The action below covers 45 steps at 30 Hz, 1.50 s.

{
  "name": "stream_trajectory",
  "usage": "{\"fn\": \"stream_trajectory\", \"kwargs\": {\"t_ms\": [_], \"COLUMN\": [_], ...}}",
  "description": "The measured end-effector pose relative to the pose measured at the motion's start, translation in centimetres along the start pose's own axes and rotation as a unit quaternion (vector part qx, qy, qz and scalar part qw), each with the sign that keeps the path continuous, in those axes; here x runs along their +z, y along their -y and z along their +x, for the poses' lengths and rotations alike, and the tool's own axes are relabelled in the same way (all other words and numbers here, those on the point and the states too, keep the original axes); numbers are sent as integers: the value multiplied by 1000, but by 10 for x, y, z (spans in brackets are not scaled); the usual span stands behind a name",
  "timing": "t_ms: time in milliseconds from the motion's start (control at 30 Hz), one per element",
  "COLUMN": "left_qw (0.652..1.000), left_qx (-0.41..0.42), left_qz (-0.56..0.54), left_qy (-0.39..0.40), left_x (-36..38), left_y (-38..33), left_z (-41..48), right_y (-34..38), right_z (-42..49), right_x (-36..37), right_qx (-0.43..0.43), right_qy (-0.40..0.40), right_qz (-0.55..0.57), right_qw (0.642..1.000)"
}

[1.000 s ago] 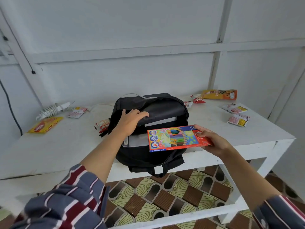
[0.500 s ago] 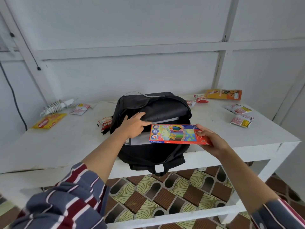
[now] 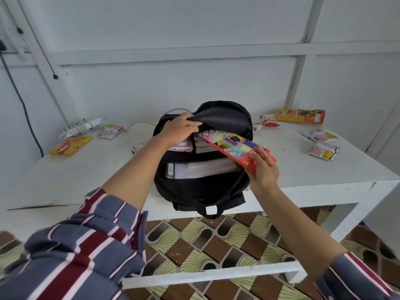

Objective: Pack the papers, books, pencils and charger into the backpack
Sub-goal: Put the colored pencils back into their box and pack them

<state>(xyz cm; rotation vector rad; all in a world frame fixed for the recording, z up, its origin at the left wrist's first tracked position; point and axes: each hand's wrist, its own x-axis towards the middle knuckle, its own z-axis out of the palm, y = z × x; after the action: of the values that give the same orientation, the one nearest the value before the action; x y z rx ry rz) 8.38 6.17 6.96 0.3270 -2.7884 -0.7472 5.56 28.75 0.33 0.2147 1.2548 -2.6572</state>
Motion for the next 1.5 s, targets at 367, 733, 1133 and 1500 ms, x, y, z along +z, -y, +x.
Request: {"fn": "stream_trajectory", "kwargs": {"t_ms": [367,733,1133,1500], "left_qw": [996,991,987,986], "left_qx": [47,111,127,128], "left_qz": [-70,-69,-93,-107], "left_qy": [17,28,19,16], "left_x": [-20,-28,-27,-26], "left_y": [9,24,30,33], "left_z": [21,32,36,37], "right_y": [-43,-25,-62,-60], "right_z": [36,41,75,70], "right_x": [80,57,45,47], "right_qx": [-68,-250,-424,-343], "right_qy": [-95,14,77,127], "right_qz": [-149,-692,-731,-748], "right_qw": [982,677,530,554]}}
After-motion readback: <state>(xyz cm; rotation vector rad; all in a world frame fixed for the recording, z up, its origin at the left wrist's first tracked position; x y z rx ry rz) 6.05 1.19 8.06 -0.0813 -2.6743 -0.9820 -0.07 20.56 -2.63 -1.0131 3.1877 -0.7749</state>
